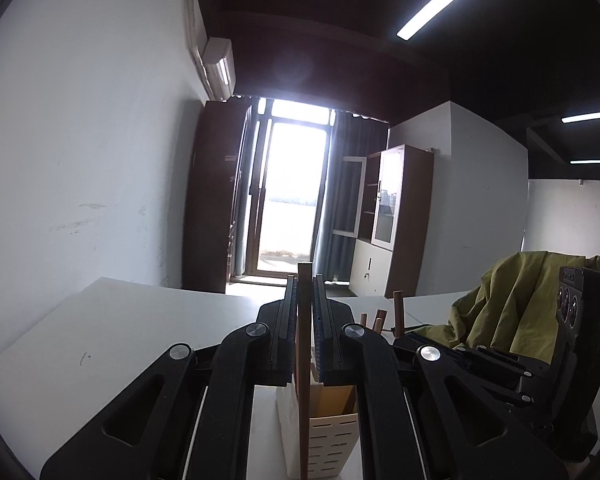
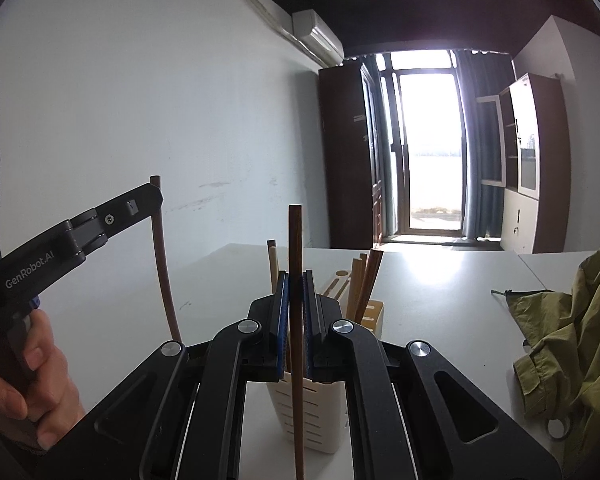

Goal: Organize utensils
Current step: 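Lower both dark chopsticks into the holder slots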

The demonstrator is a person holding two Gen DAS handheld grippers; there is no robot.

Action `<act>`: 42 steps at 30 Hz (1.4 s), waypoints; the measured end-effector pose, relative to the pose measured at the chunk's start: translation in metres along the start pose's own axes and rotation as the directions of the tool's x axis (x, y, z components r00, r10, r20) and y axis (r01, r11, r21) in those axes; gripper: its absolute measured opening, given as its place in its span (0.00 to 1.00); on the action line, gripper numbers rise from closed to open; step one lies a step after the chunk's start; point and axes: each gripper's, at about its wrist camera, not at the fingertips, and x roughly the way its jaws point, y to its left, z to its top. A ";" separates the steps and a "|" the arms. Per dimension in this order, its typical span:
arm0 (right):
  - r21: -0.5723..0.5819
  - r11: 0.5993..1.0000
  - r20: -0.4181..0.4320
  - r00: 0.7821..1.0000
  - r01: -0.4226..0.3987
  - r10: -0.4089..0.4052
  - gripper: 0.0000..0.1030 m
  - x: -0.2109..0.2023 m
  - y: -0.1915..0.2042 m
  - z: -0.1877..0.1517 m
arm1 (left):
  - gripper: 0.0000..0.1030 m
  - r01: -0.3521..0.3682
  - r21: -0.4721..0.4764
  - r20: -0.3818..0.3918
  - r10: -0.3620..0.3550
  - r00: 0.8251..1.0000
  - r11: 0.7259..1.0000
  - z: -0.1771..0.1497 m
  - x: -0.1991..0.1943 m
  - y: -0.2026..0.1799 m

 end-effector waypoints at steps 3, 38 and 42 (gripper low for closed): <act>0.019 1.000 0.047 0.999 -0.007 0.006 0.07 -0.002 -0.007 0.008 | 0.06 0.009 -0.022 -0.001 -0.009 1.000 1.000 0.003 0.008 0.002; 0.021 0.997 0.425 0.903 -0.072 0.057 0.07 0.012 -0.034 0.026 | 0.06 0.030 -0.054 0.328 -0.011 0.945 0.998 0.005 0.034 -0.015; 0.015 0.997 0.408 0.910 -0.081 0.068 0.07 0.017 -0.033 0.021 | 0.06 0.027 -0.055 0.298 -0.010 0.954 0.998 -0.001 0.042 -0.014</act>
